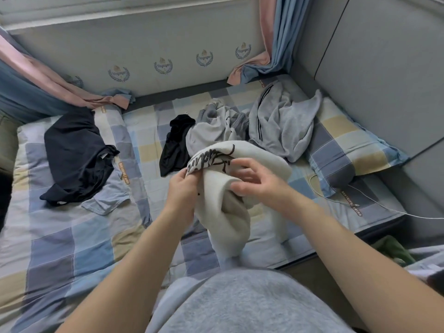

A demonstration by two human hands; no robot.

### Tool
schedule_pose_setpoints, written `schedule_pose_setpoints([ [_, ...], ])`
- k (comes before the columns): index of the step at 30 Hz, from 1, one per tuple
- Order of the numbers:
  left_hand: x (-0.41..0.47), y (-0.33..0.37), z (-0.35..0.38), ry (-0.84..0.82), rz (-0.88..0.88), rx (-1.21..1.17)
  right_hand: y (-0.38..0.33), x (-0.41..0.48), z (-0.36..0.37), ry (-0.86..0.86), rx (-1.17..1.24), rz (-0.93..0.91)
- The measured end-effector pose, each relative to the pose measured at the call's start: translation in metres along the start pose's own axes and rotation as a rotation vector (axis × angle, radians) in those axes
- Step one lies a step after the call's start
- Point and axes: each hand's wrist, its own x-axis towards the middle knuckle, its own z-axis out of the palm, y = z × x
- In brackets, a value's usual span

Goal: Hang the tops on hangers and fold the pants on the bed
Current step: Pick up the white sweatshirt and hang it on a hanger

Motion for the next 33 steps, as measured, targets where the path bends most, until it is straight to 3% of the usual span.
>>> schedule_pose_setpoints([
  [3,-0.004,0.014,0.001,-0.103,-0.040,-0.001,0.025,-0.011,0.014,-0.116,-0.119,-0.010],
  [6,-0.006,0.020,-0.001,-0.196,-0.106,0.039,0.038,-0.007,0.024,0.065,-0.185,-0.003],
  [9,-0.002,0.021,-0.010,-0.124,-0.128,0.035,0.033,-0.001,0.020,0.110,-0.249,-0.086],
  [14,0.007,0.008,-0.030,-0.018,-0.118,0.021,-0.003,0.009,0.002,0.320,-0.045,-0.090],
  [16,0.004,0.002,-0.031,0.013,-0.028,0.111,-0.019,0.011,-0.006,0.378,-0.057,-0.116],
  [18,-0.008,0.001,-0.027,-0.001,0.167,0.218,-0.032,0.013,-0.008,0.405,-0.105,-0.164],
  [21,-0.027,-0.002,-0.015,-0.178,0.406,0.347,-0.046,0.013,-0.001,0.401,-0.154,-0.193],
  [24,-0.045,-0.006,0.007,-0.352,0.420,0.460,-0.058,0.008,0.017,0.335,-0.175,-0.215],
  [29,-0.034,-0.016,0.017,-0.169,0.423,0.597,-0.065,0.009,0.016,0.346,-0.207,-0.219],
  [33,-0.013,-0.004,-0.010,-0.084,0.286,0.327,-0.051,0.009,-0.010,0.419,-0.345,-0.201],
])
